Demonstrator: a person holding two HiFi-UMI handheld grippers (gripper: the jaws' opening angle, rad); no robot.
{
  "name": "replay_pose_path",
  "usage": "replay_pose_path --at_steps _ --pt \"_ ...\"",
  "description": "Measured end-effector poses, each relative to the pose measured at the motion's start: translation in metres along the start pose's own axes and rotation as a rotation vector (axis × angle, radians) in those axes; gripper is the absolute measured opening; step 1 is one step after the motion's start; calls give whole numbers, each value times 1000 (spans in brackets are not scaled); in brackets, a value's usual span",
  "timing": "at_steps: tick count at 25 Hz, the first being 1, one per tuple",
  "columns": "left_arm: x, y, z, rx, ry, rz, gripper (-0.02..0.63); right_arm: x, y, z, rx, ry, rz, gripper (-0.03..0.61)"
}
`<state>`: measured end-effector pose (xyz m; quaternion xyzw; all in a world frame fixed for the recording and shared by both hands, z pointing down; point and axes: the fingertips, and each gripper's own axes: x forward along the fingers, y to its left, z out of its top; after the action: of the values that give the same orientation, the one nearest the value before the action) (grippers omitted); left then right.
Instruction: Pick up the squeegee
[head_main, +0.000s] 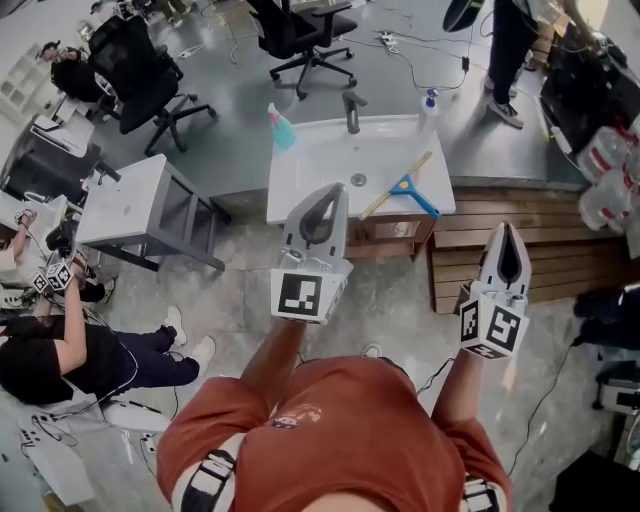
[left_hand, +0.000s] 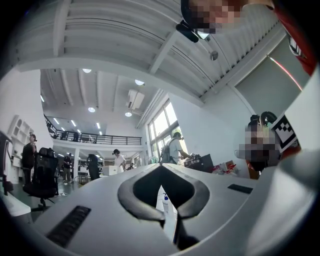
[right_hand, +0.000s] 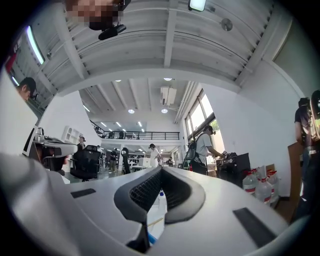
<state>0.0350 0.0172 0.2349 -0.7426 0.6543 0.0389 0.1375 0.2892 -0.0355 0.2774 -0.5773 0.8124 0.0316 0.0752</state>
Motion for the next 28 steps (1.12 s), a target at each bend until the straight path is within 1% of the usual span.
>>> replay_pose_path --at_steps 3,6,13,17,20,26,28 --pt "19 -2 -3 -2 3 8 18 18 -11 -5 2 16 9 6" --pt "30 0 -15 -7 18 4 18 31 -13 -16 10 31 12 6" --pt "61 13 -61 -38 56 -12 18 68 -8 -53 -8 90 19 6" --pt "92 38 -82 -55 48 -22 18 106 4 -59 -35 89 14 6" --pt "118 60 -89 -64 38 -31 18 138 15 -58 -57 87 12 6" --pt "158 111 -105 -80 33 -36 18 197 45 -67 -54 91 13 6" --pt "167 129 -109 -71 35 -38 18 214 59 -69 -56 94 19 6"
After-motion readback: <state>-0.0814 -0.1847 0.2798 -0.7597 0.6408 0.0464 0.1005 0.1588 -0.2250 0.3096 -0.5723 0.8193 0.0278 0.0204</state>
